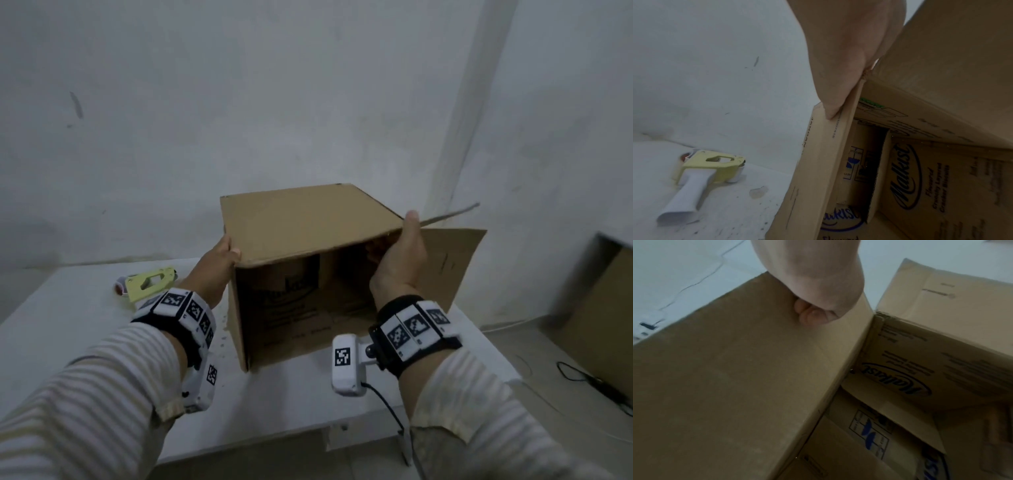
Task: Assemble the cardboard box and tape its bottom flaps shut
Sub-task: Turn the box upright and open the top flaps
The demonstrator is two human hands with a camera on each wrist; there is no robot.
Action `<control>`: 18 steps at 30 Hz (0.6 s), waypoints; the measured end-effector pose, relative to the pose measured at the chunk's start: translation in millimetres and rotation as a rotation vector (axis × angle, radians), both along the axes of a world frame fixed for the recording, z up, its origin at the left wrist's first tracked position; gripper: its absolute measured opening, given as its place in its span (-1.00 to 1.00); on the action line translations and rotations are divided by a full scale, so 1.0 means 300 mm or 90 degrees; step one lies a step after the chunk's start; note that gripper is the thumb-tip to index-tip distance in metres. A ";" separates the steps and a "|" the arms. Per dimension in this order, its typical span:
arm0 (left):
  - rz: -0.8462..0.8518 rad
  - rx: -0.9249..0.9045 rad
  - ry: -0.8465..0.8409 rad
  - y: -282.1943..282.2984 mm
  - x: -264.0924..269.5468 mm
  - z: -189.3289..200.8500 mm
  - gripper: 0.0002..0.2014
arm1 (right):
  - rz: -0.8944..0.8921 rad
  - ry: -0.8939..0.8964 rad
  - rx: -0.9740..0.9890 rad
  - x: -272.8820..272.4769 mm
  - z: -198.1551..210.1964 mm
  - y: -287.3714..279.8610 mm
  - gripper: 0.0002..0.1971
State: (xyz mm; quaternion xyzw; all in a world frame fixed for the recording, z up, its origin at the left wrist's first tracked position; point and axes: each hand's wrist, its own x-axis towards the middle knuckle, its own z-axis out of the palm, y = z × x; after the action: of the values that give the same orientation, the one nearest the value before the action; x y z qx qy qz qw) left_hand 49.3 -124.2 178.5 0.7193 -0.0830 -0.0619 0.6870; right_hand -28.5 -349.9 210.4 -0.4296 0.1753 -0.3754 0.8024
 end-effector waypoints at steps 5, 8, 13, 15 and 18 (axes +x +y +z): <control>0.008 -0.085 0.011 -0.010 -0.013 -0.003 -0.59 | -0.020 0.062 -0.456 0.105 0.034 0.009 -0.91; 0.022 -0.108 0.035 -0.032 -0.002 -0.010 -0.59 | 0.031 0.160 -0.711 0.169 -0.004 -0.012 -0.61; 0.063 -0.175 0.058 -0.055 0.015 -0.026 -0.58 | 0.125 0.346 -0.961 0.232 -0.110 -0.036 -0.39; 0.120 -0.224 0.082 -0.063 0.030 -0.048 -0.56 | 0.117 0.362 -1.042 0.247 -0.152 -0.040 -0.41; 0.326 -0.267 0.061 -0.110 0.036 -0.070 -0.55 | 0.082 0.335 -1.099 0.247 -0.184 -0.025 -0.49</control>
State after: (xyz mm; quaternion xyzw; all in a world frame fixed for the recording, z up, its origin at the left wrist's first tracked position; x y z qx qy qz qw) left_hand 60.2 -157.3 157.5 0.5557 0.1221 0.0976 0.8166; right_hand 45.7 -357.4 155.2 -0.9630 -0.0140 -0.2201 0.1546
